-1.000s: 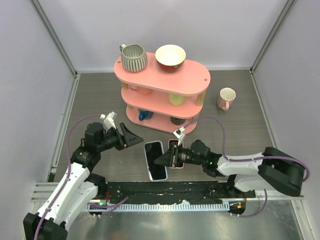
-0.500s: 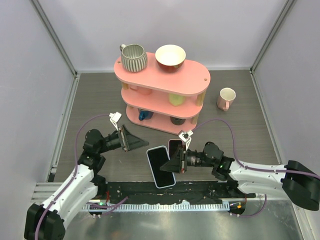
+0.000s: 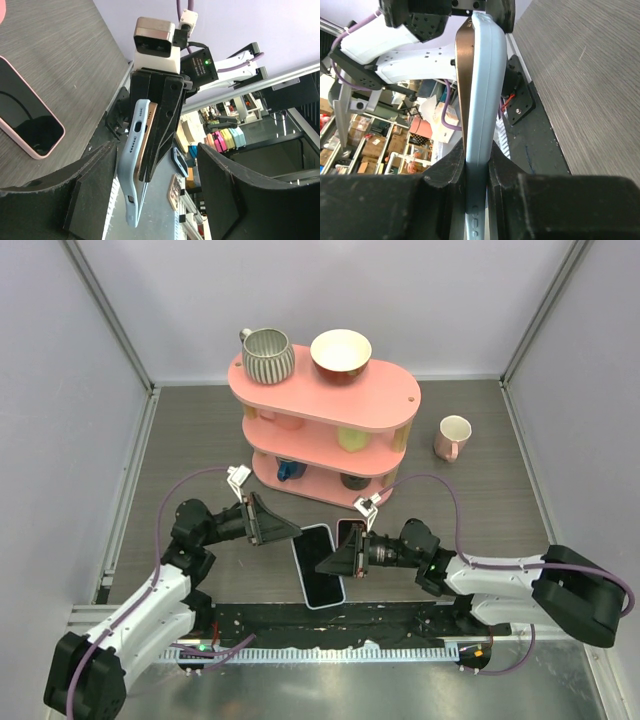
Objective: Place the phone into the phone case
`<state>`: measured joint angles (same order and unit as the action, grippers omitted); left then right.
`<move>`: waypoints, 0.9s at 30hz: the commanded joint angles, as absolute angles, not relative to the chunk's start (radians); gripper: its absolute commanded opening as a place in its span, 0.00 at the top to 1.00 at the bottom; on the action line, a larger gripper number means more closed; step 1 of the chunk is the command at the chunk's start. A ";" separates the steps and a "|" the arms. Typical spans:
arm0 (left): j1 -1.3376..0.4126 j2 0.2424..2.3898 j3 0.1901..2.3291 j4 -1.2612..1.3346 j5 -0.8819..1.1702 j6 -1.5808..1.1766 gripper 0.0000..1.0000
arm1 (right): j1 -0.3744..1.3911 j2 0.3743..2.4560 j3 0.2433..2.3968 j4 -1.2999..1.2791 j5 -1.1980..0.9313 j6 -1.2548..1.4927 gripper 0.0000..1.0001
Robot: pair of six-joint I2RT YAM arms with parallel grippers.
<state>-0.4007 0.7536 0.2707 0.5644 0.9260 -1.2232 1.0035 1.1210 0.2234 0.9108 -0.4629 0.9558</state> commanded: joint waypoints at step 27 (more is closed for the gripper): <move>-0.453 0.742 0.380 0.241 0.870 -1.002 0.61 | 0.959 1.391 0.262 1.483 -0.557 1.173 0.90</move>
<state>-0.4435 0.7673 0.3222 0.3195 0.8917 -1.0584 0.9619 1.3949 0.2245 1.2701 -0.5793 1.1591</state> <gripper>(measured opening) 0.248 0.225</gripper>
